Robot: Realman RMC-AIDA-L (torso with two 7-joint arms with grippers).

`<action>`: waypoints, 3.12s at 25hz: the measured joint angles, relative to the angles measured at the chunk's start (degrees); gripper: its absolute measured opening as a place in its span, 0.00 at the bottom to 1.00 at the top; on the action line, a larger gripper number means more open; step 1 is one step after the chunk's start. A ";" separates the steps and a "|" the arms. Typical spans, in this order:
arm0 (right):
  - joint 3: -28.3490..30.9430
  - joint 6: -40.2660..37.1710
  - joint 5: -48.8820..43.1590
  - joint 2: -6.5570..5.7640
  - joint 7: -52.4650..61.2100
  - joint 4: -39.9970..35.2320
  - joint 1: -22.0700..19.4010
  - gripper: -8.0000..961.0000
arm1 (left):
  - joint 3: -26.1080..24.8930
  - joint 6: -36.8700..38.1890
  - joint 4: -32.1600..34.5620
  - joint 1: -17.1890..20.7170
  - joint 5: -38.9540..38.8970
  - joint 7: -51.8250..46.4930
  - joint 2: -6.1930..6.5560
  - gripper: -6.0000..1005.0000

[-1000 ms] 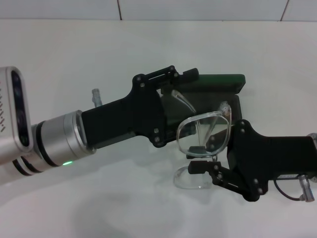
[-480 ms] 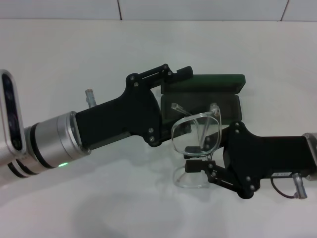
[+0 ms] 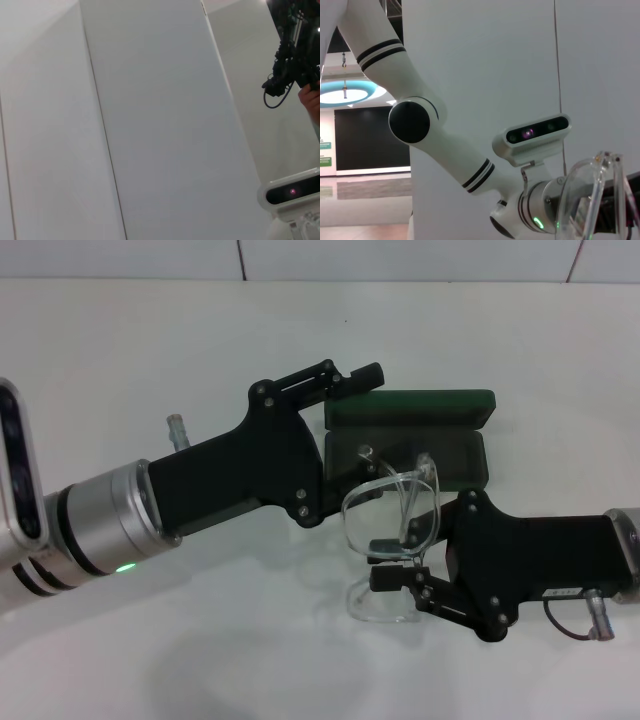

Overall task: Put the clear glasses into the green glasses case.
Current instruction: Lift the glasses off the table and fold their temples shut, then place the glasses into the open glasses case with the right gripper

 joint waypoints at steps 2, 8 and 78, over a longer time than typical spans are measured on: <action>0.00 0.06 -0.29 0.03 0.00 0.00 0.03 0.17 | 0.17 0.00 0.11 0.01 -0.02 -0.21 0.01 0.62; 0.00 0.07 -0.37 0.10 0.06 -0.06 0.04 0.18 | 0.09 0.02 0.19 0.03 -0.04 -0.34 0.10 0.62; 2.66 1.66 -5.15 -3.01 2.10 -13.77 -4.03 0.22 | -7.91 -11.50 -2.74 0.92 -6.04 0.89 0.22 0.62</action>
